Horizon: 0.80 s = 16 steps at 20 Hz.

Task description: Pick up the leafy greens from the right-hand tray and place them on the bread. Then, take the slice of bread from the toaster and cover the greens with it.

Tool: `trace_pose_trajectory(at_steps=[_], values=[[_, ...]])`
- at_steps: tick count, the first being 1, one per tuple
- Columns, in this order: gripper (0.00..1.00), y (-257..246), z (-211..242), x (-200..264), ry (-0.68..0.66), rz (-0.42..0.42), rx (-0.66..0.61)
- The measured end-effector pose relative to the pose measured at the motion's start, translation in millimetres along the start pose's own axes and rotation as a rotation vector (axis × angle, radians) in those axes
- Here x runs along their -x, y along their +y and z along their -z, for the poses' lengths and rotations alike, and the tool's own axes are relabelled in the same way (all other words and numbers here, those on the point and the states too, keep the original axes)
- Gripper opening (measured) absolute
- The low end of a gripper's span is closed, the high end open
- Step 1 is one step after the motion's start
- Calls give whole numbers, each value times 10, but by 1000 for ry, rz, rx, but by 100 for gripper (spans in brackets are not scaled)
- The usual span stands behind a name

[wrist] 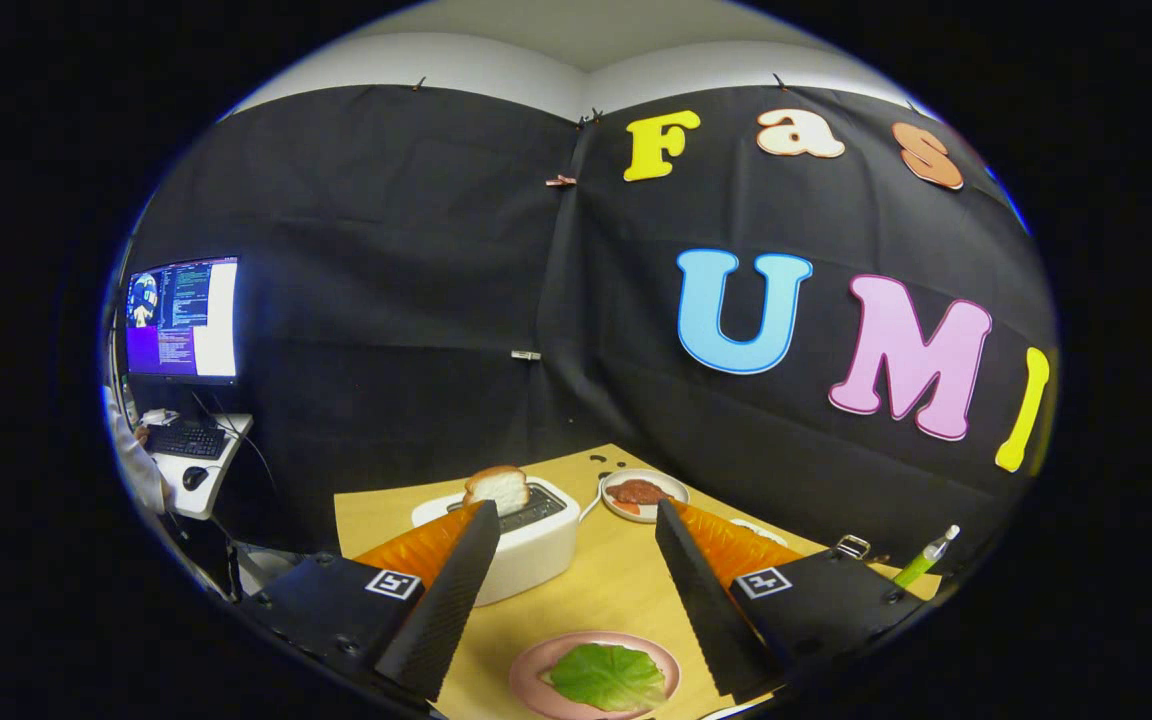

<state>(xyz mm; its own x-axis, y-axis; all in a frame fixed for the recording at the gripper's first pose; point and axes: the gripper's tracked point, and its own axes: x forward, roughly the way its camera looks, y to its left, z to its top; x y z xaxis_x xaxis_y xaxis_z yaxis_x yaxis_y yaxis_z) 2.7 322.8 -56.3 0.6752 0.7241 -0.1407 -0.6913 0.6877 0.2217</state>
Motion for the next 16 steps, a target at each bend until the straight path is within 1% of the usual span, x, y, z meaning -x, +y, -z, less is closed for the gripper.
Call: trace_pose_trajectory(at_steps=[3,8,13,14,16], values=[[98,255,-158,-237,-14,-30,-13],[97,658,-354,-616,-32,-69,-73],[98,879,-229,-998,20,-76,-103],[98,899,-178,-1073,37,-71,-118],[98,858,-29,-1239,79,-34,-140]])
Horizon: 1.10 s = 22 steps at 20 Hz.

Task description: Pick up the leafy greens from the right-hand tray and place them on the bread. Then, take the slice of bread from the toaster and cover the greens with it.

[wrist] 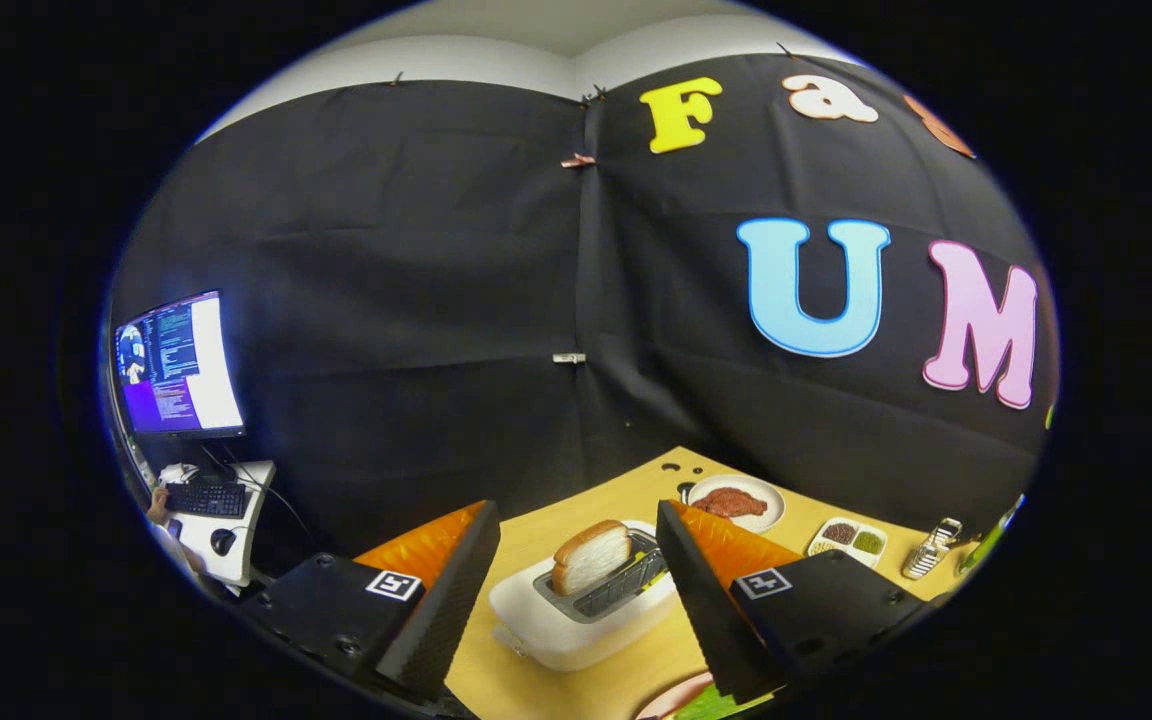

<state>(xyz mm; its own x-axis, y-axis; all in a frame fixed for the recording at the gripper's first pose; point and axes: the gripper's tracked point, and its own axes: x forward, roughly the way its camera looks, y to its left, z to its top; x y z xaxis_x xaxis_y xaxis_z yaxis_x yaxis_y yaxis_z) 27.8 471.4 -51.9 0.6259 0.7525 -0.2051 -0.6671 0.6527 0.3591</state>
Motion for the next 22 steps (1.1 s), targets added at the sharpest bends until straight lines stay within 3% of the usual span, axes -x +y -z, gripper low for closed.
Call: trace_pose_trajectory(at_steps=[4,9,13,17,19,21,22], values=[[98,-142,391,-407,99,74,-80],[98,-5,615,-870,152,63,-277],[98,-96,919,-1156,215,140,-360],[91,-190,1196,-1288,275,200,-408],[72,-309,1205,-1313,266,248,-400],[52,-284,1220,-1312,278,244,-444],[20,-303,1208,-1340,272,256,-456]])
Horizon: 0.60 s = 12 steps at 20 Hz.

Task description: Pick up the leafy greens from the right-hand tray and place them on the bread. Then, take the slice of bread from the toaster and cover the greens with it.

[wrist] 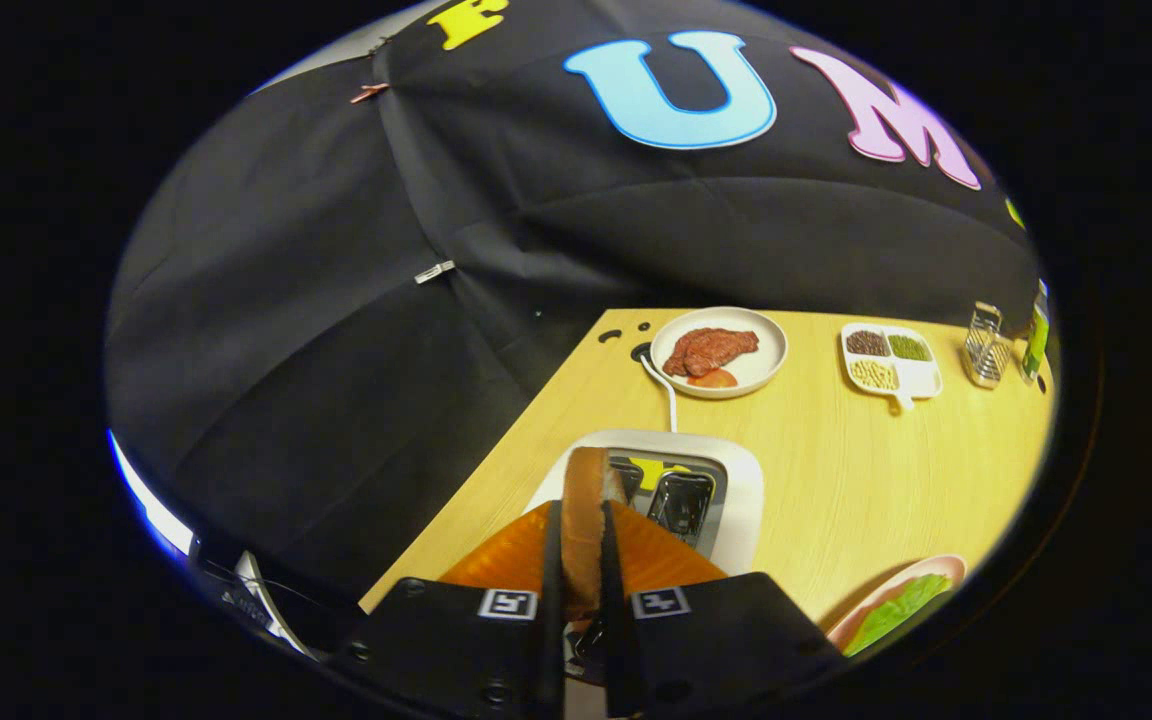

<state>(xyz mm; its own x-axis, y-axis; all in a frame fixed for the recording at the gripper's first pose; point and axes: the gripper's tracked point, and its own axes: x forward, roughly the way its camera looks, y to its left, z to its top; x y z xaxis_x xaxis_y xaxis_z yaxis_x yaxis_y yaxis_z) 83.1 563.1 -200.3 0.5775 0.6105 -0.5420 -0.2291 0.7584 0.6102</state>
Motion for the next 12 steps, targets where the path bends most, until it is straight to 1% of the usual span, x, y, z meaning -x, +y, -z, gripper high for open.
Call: trace_pose_trajectory(at_steps=[2,5,7,12], values=[[16,12,-53,71,-11,0,10],[16,48,-91,127,-21,-8,-4],[16,79,-221,226,-44,-19,-26],[16,80,-629,620,-124,-66,-31]])
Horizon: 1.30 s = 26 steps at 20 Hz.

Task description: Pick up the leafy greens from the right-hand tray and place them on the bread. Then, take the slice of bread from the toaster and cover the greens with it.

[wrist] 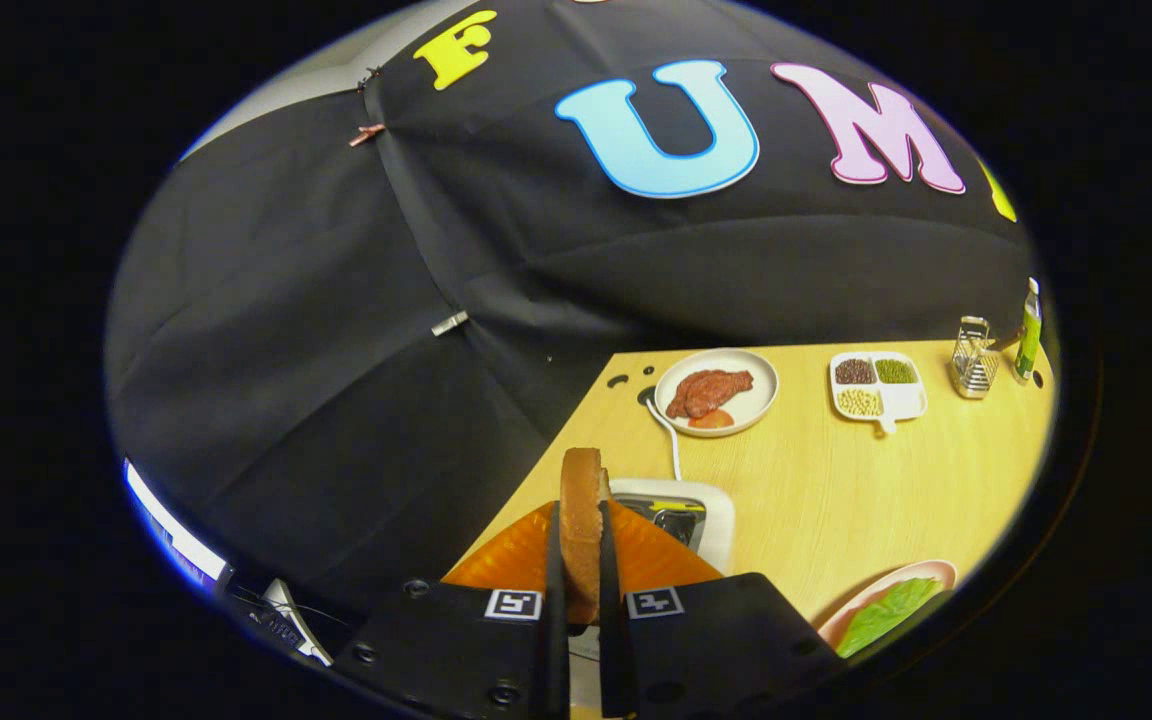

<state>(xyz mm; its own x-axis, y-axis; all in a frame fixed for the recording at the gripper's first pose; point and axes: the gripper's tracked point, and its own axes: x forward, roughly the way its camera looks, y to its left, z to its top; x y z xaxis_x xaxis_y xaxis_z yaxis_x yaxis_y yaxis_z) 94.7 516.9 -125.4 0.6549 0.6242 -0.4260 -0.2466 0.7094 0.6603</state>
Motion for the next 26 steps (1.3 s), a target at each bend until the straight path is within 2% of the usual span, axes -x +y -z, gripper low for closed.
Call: trace_pose_trajectory(at_steps=[5,10,16,22,26], values=[[16,-164,-456,517,-82,-32,-3],[16,-728,-624,1074,-120,22,36],[16,-1605,-360,1568,-86,138,37],[16,-2249,144,1770,-30,247,8],[16,-2294,392,1680,-27,235,-116]])
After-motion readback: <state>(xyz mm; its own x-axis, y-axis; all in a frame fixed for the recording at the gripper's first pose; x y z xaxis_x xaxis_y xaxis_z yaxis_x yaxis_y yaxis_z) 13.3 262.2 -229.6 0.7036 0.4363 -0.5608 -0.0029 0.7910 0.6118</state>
